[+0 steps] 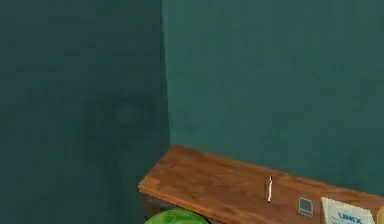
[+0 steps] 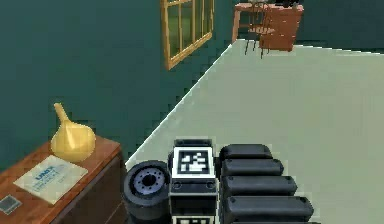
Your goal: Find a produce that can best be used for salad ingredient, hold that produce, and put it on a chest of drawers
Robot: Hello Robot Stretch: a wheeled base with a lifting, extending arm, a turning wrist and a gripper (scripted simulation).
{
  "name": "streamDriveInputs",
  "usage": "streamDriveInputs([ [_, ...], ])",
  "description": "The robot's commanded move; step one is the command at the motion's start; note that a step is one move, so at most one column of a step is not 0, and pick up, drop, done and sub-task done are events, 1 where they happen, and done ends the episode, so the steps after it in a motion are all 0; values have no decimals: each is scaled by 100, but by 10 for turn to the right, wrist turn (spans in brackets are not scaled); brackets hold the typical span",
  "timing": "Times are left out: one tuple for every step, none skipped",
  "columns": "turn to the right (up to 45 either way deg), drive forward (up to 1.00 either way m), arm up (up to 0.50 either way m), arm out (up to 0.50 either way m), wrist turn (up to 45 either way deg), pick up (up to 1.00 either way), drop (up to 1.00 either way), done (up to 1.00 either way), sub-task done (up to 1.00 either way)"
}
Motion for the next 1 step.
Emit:
streamDriveInputs([
  [450,0,0,0,0,0,0,0,0],
])
